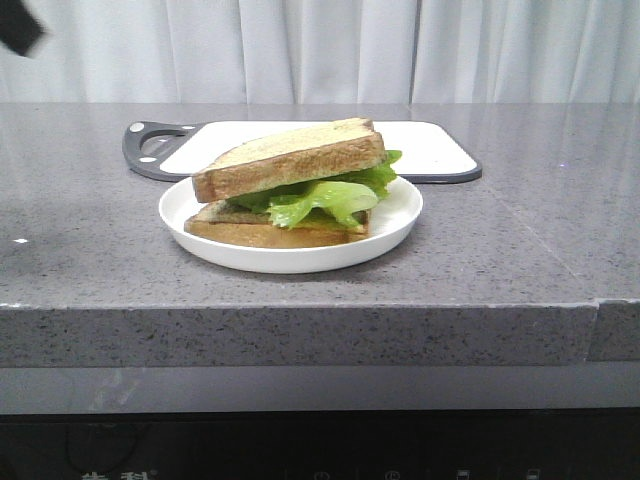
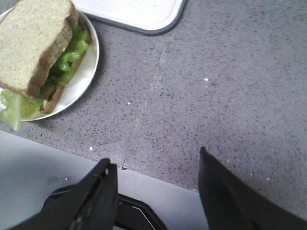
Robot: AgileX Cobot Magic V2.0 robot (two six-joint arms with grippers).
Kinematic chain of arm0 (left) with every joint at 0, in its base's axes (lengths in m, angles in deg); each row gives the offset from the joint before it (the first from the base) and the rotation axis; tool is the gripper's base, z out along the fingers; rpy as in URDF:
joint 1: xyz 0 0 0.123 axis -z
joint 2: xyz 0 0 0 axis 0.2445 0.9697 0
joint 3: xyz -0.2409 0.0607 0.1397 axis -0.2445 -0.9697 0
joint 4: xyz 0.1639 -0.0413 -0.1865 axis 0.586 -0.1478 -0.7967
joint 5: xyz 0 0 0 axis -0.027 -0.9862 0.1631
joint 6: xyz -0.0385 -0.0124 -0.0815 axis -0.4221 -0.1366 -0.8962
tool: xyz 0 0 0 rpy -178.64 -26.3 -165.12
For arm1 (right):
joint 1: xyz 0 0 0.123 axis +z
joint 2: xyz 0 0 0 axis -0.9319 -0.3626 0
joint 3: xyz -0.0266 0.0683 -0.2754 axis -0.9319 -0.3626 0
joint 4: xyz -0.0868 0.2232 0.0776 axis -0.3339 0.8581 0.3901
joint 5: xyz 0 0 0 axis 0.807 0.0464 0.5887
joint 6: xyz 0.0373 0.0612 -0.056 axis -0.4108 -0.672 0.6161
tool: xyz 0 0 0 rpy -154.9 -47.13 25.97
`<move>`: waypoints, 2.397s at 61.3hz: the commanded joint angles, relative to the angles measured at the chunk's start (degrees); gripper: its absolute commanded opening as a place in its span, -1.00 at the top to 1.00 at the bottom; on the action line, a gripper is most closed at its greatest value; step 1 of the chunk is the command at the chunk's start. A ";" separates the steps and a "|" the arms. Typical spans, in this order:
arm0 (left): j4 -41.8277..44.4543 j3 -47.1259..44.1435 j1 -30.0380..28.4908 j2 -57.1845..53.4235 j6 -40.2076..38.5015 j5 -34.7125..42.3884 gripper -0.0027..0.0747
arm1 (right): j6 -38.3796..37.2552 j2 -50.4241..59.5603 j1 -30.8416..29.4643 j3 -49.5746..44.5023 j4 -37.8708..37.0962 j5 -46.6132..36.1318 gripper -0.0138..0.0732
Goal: Left arm grabs bread, right arm adds lettuce
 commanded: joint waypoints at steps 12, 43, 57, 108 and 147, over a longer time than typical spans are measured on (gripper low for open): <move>15.10 -6.49 -0.16 -17.80 -11.70 5.85 -0.26 | -2.00 9.75 -0.27 -8.31 -0.50 -10.52 -0.24; 15.10 -15.47 -0.16 -33.72 -11.70 10.08 0.52 | -2.00 21.58 -0.27 -18.47 -0.91 -14.87 0.35; 15.10 -15.47 -0.16 -33.72 -11.70 11.66 0.98 | -1.83 21.38 -0.27 -18.55 -0.91 -14.92 0.83; 14.97 -30.99 -3.90 -46.58 -11.70 28.10 0.98 | -1.76 21.30 -0.27 -18.55 -0.87 -14.84 0.84; 14.36 -65.63 -5.55 -68.96 -11.70 61.69 0.98 | -1.76 21.30 -0.27 -18.55 -0.87 -14.73 0.84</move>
